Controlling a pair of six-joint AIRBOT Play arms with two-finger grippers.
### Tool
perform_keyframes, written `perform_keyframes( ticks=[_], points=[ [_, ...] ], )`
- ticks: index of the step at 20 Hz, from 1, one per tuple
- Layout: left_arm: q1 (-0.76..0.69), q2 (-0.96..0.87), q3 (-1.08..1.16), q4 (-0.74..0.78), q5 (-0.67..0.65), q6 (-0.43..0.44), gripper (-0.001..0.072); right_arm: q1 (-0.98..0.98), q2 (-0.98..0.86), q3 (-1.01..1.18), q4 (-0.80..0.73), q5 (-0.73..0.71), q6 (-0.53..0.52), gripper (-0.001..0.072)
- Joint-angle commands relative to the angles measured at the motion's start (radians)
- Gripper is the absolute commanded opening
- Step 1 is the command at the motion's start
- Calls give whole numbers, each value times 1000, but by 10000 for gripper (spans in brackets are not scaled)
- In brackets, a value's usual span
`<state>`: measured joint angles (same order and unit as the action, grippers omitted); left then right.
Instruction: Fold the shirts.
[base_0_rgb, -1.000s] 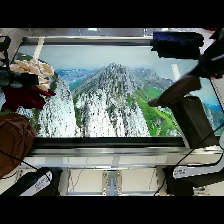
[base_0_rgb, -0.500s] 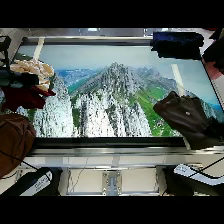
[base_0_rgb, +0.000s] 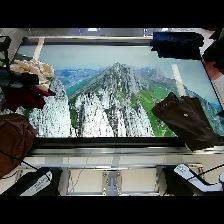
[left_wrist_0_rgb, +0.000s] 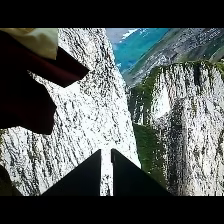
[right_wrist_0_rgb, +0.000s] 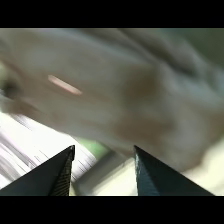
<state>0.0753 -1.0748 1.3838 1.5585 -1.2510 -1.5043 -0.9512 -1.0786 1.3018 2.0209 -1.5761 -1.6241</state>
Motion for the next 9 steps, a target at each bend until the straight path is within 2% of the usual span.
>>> perform_keyframes(
  ticks=[1,4,7,9],
  points=[
    [-1,0,0,1,0,0,79,119,82,200,126,186,37,418],
    [0,0,0,1,0,0,79,257,109,294,119,238,34,413],
    [-1,0,0,1,0,0,79,353,110,325,115,207,20,408],
    [-1,0,0,1,0,0,79,394,108,325,101,167,-36,408]
  ],
)
